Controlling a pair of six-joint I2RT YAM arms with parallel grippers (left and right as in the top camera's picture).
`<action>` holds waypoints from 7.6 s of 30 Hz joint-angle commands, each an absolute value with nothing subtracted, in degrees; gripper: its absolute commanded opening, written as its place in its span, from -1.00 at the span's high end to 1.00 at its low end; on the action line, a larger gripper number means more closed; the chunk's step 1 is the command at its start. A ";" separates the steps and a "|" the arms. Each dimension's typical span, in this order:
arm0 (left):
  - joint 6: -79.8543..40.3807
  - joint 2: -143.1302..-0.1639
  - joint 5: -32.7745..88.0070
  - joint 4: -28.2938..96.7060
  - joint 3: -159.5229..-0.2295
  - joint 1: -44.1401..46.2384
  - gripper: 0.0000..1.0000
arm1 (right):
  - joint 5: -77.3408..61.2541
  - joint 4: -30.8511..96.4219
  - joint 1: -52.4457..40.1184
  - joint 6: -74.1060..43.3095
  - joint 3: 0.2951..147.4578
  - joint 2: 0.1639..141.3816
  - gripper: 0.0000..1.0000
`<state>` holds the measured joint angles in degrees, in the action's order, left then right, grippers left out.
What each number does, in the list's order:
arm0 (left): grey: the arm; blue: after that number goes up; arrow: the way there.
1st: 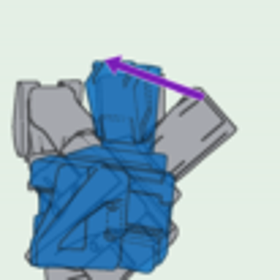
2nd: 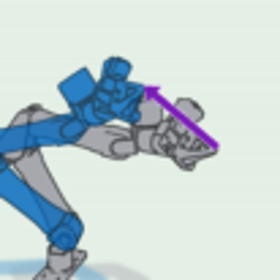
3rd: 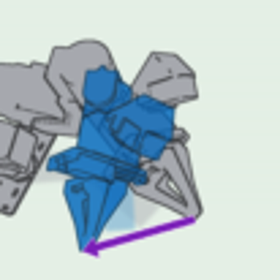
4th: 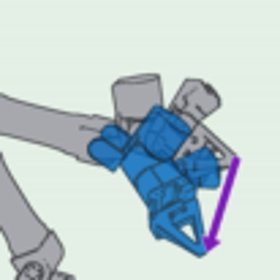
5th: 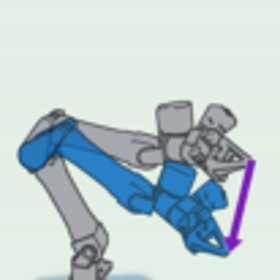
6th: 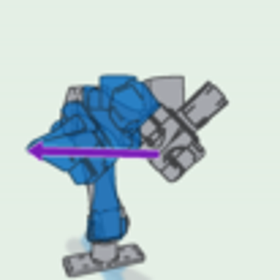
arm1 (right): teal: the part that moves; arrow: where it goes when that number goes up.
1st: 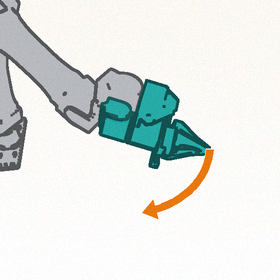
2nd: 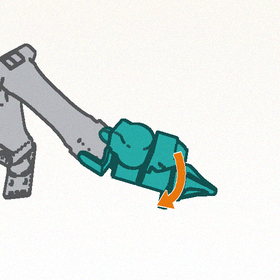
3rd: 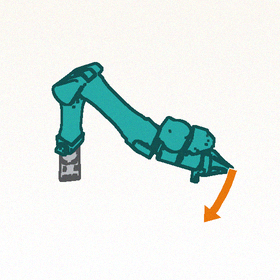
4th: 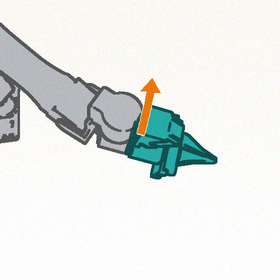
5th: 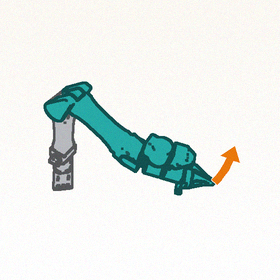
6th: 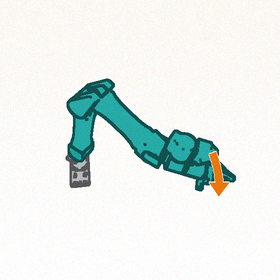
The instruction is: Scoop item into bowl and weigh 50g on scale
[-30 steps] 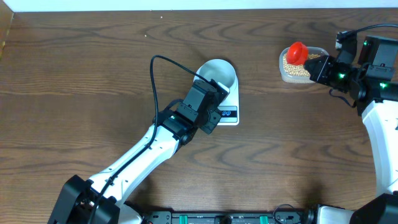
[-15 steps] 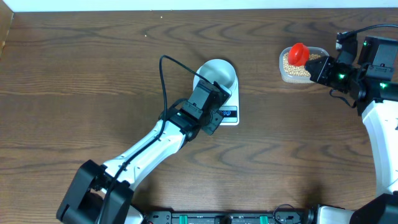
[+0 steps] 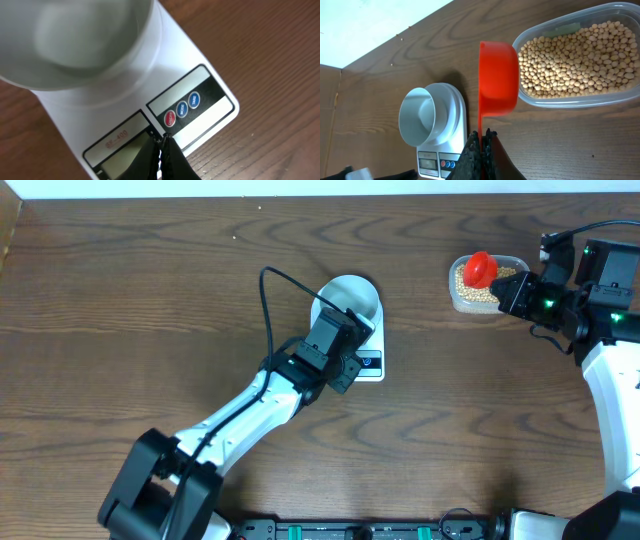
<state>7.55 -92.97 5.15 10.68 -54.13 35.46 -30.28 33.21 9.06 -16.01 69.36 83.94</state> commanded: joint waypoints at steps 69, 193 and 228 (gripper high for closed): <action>7.31 -108.25 9.06 5.06 -53.84 35.59 0.85 | -27.31 34.30 8.54 -15.14 70.43 83.48 0.98; -5.23 -75.61 -2.39 24.60 -49.56 34.26 -0.54 | -27.29 34.54 8.54 -13.19 70.43 83.48 0.98; -5.23 -75.61 -2.39 24.58 -49.56 34.26 -0.96 | -26.85 37.67 8.54 -12.38 70.54 83.48 0.98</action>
<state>-5.19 -75.44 -1.87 24.62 -50.15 34.54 -27.11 37.10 9.06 -13.13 69.38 83.94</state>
